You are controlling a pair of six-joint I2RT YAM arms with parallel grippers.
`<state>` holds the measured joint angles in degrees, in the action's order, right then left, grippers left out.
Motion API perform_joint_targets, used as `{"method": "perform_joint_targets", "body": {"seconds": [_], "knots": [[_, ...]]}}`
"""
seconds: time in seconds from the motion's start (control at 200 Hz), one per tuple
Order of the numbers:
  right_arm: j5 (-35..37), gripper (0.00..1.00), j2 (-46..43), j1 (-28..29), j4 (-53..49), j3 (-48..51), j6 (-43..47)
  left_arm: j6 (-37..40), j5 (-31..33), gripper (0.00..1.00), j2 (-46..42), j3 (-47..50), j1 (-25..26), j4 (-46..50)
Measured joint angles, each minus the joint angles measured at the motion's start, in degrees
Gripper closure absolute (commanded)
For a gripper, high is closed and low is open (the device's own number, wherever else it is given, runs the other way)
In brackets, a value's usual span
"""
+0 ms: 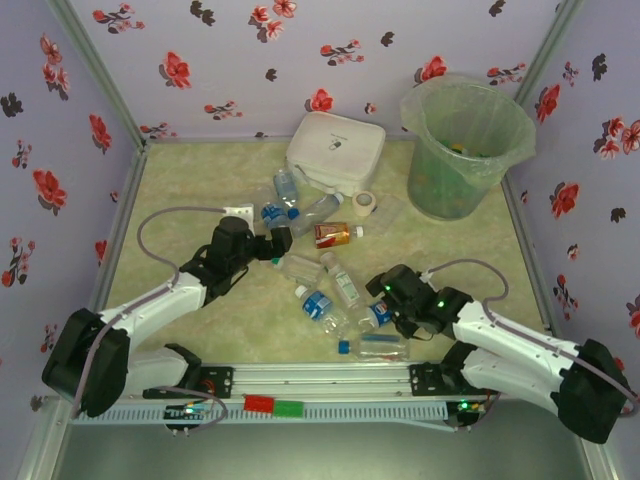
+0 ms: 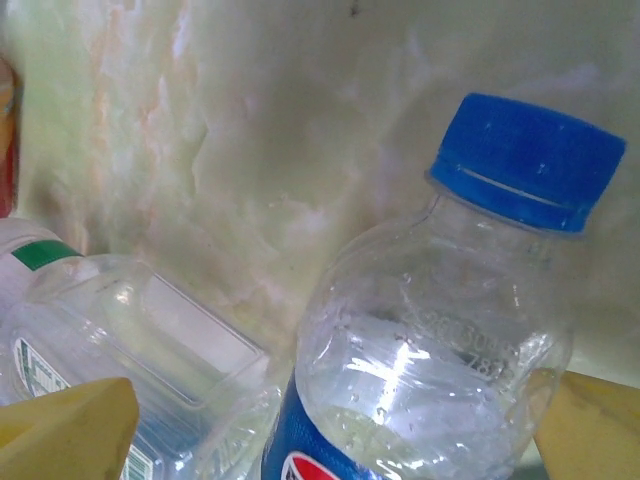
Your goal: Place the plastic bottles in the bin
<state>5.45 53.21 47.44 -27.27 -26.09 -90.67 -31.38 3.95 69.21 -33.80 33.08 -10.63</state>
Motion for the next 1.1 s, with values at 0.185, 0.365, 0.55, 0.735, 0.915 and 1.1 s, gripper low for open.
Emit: {"method": "perform_joint_targets", "body": {"seconds": [0.185, 0.365, 0.55, 0.735, 0.915, 1.1], "knots": [[0.1, 0.05, 5.2, -1.4, 5.2, 0.2, 0.4, -0.2, 0.0, 0.00, -1.0, 0.1, 0.0, 0.6], [0.2, 0.23, 8.8, -2.0, 7.3, 0.2, 1.5, -0.2, 0.0, 0.00, -2.0, 0.2, 0.0, 1.0], [0.1, 0.37, 10.2, -2.6, 8.4, 0.2, 2.5, -0.2, -0.1, 0.00, -2.1, 0.2, 0.0, 1.5], [0.1, 0.46, 10.2, -3.2, 9.1, 0.2, 3.2, -0.2, -0.1, 0.00, -2.1, 0.2, -0.5, 1.9], [0.1, 0.50, 10.1, -4.7, 7.8, -0.5, 5.3, -0.2, -0.1, 0.00, -2.7, 0.2, -1.0, 2.5], [-0.6, 0.53, 7.8, -10.6, 2.7, -7.1, 12.7, -0.2, -0.1, 0.00, -4.4, 0.6, -2.8, 2.8]]}}
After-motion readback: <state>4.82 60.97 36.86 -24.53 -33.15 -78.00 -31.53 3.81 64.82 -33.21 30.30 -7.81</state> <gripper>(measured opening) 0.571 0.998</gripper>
